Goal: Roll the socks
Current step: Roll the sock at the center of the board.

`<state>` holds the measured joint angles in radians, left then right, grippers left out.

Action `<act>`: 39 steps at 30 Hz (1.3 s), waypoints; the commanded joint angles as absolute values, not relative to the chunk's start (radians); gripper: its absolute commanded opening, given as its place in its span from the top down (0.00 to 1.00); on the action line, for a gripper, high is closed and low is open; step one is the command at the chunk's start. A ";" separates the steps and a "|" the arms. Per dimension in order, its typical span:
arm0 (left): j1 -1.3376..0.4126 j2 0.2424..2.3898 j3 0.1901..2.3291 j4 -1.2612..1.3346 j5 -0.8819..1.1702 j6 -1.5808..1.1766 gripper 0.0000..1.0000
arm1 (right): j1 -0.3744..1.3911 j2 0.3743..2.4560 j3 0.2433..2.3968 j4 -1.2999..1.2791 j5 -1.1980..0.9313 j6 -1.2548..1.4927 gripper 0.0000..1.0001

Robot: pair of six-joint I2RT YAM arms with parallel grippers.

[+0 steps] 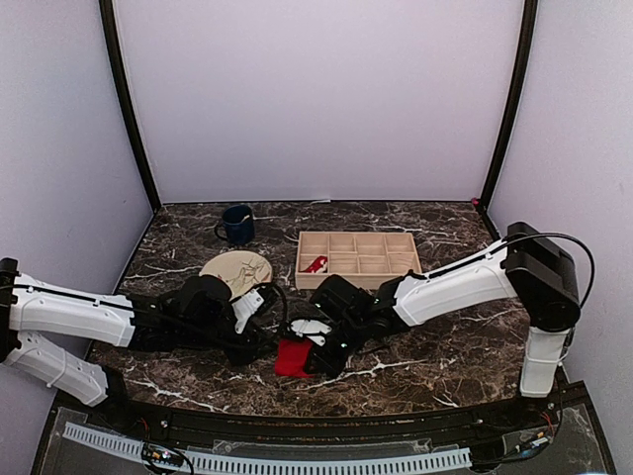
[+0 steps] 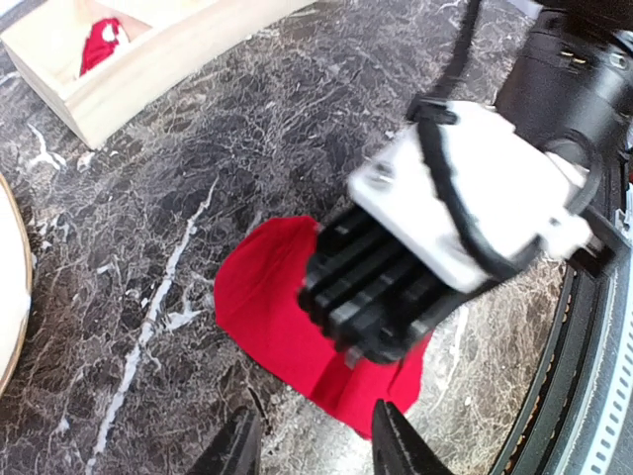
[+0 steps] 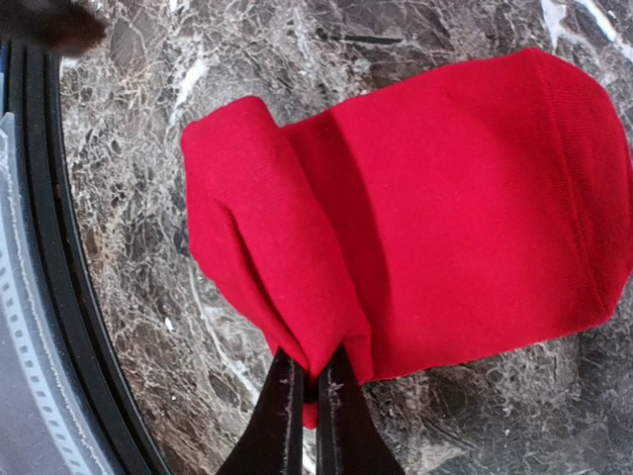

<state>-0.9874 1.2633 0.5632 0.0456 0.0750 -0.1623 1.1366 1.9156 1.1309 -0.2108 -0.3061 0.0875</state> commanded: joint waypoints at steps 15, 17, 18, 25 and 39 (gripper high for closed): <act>-1.227 1.294 0.543 0.106 -0.130 -0.050 0.61 | 1.076 2.021 1.255 -0.389 -0.509 0.109 0.99; -1.239 1.310 0.547 0.115 -0.152 -0.029 0.61 | 1.073 2.025 1.261 -0.402 -0.523 0.107 0.99; -1.245 1.319 0.550 0.118 -0.164 -0.013 0.61 | 1.071 2.027 1.266 -0.411 -0.528 0.107 0.99; -1.279 1.391 0.585 0.120 -0.193 0.081 0.59 | 1.057 2.042 1.280 -0.443 -0.564 0.101 0.98; -1.297 1.472 0.602 0.115 -0.217 0.143 0.59 | 1.046 2.059 1.302 -0.479 -0.607 0.088 0.98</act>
<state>-1.2907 1.4570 0.5842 0.1154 -0.1867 0.1204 1.0519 2.0331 1.2926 -0.4282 -0.5930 0.0948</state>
